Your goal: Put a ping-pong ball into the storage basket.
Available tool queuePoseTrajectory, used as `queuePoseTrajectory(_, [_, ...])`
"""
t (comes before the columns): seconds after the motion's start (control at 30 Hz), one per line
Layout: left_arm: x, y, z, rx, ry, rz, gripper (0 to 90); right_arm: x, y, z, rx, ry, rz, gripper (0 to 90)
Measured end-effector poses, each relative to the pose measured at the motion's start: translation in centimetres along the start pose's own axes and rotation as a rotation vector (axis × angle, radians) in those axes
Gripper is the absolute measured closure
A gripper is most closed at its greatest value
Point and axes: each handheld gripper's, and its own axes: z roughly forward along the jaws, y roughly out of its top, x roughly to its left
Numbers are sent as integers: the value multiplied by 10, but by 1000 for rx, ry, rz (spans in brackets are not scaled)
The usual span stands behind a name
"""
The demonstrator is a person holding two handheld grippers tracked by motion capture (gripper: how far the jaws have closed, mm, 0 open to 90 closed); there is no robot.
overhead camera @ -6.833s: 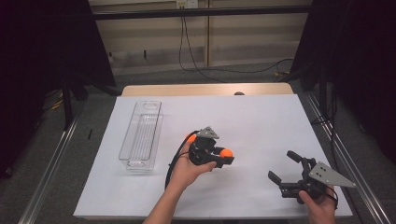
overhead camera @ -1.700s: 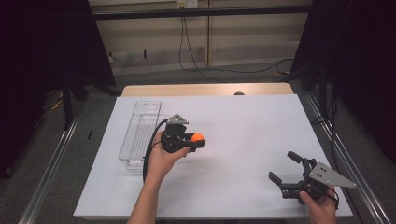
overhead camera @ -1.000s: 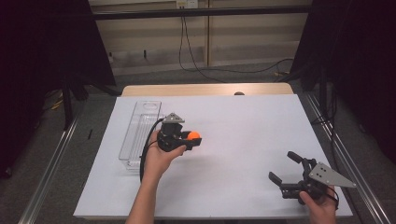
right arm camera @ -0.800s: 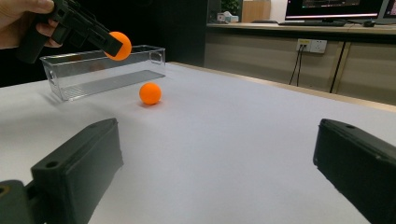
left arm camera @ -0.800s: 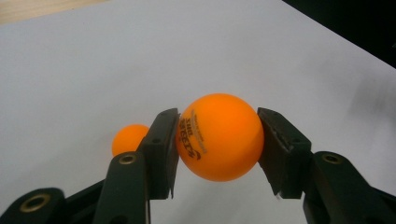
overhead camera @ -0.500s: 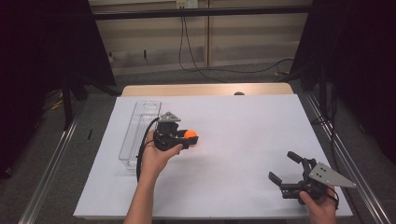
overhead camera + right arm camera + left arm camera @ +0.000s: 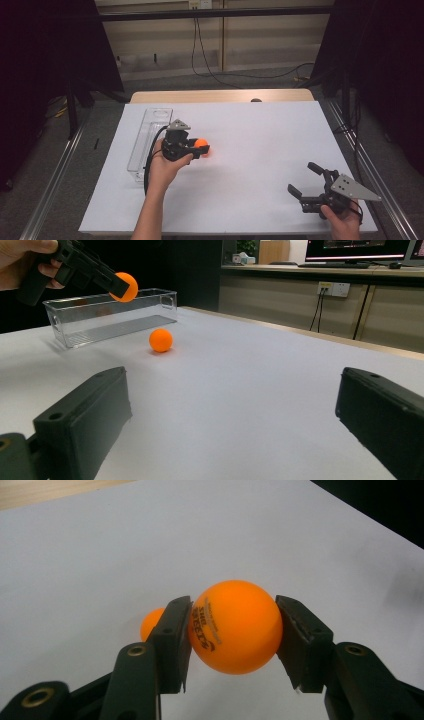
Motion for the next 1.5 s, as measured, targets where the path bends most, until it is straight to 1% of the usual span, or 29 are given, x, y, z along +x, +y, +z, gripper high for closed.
queuePoseTrajectory(0.27, [3, 0, -4, -4, 10, -2, 509, 0, 0, 0, 0, 0, 1, 7])
queuePoseTrajectory(0.43, [4, -1, -4, -7, 19, -12, 509, 0, 0, 0, 1, 1, 1, 7])
queuePoseTrajectory(0.47, [5, -1, -5, -2, 18, -6, 509, 0, 0, 0, 1, 0, 1, 7])
queuePoseTrajectory(0.9, [8, -2, -6, 1, 34, -10, 509, 0, 0, 0, 0, -1, 0, 7])
queuePoseTrajectory(0.97, [8, -2, -6, -1, 35, -5, 509, 0, 0, 0, 0, -1, 0, 7])
queuePoseTrajectory(1.23, [10, -2, -9, -6, 43, -18, 509, 0, 0, 0, 0, -1, -1, 7])
queuePoseTrajectory(1.5, [13, -3, -12, -9, 59, -18, 509, 0, 0, 0, 1, -1, 0, 7])
